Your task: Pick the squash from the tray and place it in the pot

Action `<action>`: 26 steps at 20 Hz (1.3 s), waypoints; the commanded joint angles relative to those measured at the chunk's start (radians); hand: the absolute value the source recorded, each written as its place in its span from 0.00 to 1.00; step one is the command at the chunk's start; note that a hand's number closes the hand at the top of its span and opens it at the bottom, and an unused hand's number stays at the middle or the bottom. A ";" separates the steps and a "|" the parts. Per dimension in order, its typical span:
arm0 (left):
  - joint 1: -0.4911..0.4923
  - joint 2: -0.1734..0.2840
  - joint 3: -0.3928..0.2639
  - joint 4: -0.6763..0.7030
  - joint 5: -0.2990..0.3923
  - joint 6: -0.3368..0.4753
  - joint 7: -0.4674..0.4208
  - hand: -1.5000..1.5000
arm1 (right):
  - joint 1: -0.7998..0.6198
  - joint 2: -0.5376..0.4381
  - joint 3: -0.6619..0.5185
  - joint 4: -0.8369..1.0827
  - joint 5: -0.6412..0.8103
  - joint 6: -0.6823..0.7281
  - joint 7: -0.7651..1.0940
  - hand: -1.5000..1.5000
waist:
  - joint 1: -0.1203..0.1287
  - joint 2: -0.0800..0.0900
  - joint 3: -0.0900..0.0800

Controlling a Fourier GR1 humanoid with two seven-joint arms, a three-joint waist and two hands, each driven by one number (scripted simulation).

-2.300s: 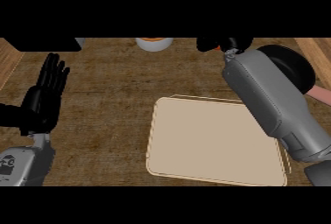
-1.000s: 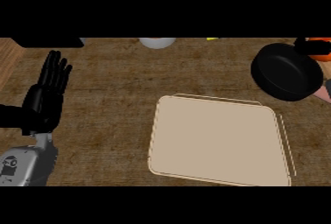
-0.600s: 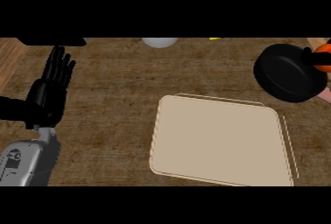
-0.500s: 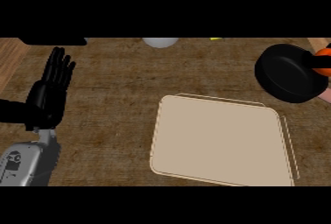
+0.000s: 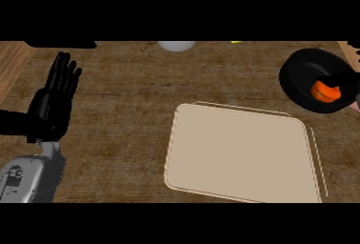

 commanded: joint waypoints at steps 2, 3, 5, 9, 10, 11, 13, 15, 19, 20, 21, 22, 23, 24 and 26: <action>0.026 -0.030 -0.029 -0.043 -0.029 0.026 0.013 0.50 | -0.035 0.002 -0.065 0.013 -0.060 -0.042 -0.155 0.00 | -0.002 -0.003 0.000; 0.037 -0.037 -0.016 0.008 -0.025 0.011 -0.045 0.50 | -0.018 0.041 -0.082 -0.017 -0.090 -0.062 -0.180 0.00 | -0.012 -0.004 -0.001; -0.018 -0.015 -0.001 -0.002 -0.004 0.006 0.024 0.50 | -0.061 -0.017 -0.161 0.019 -0.157 -0.037 -0.211 0.00 | -0.001 0.002 0.001; -0.006 0.011 0.025 -0.010 -0.002 -0.007 0.023 0.50 | -0.048 0.006 -0.238 -0.025 -0.252 -0.041 -0.207 0.00 | -0.020 -0.009 -0.001; -0.013 -0.023 0.009 0.000 -0.019 0.023 0.007 0.50 | -0.055 0.037 -0.256 -0.026 -0.263 -0.103 -0.197 0.00 | -0.019 -0.008 -0.001; 0.002 0.004 0.027 0.010 -0.004 -0.005 0.011 0.50 | -0.040 0.022 -0.296 -0.035 -0.308 -0.086 -0.240 0.00 | -0.019 -0.007 -0.001; -0.035 0.014 0.050 0.042 0.014 -0.021 0.011 0.50 | -0.017 -0.010 -0.325 -0.055 -0.347 -0.044 -0.258 0.00 | -0.031 -0.009 -0.002; -0.003 -0.031 0.004 0.033 -0.027 -0.002 -0.033 0.50 | -0.031 -0.022 -0.348 -0.041 -0.366 -0.069 -0.289 0.00 | -0.021 -0.006 -0.001; -0.001 -0.022 0.008 -0.016 -0.025 0.009 0.042 0.50 | 0.081 -0.091 -0.406 -0.096 -0.444 0.011 -0.355 0.00 | -0.031 -0.011 -0.002; -0.014 0.027 0.068 0.052 0.007 -0.041 -0.003 0.50 | 0.115 -0.097 -0.437 -0.114 -0.481 0.039 -0.378 0.00 | -0.039 -0.011 -0.002; -0.031 -0.001 0.039 0.023 -0.012 -0.009 0.029 0.50 | 0.105 -0.137 -0.458 -0.076 -0.497 0.068 -0.411 0.00 | -0.029 -0.008 -0.001; 0.002 -0.018 0.032 0.012 -0.022 -0.003 -0.002 0.50 | 0.145 -0.111 -0.480 -0.074 -0.523 0.060 -0.467 0.00 | -0.027 -0.008 -0.001; -0.004 0.011 0.053 0.012 0.002 -0.037 0.007 0.50 | 0.170 -0.124 -0.496 -0.062 -0.541 0.087 -0.505 0.00 | -0.026 -0.008 -0.001; 0.008 0.003 0.051 0.016 -0.014 -0.026 -0.005 0.50 | 0.199 -0.123 -0.487 -0.140 -0.557 0.110 -0.452 0.00 | -0.038 -0.013 -0.002; -0.012 -0.003 0.055 0.032 -0.016 -0.023 0.000 0.50 | 0.240 -0.164 -0.497 -0.109 -0.573 0.159 -0.487 0.00 | -0.034 -0.011 -0.002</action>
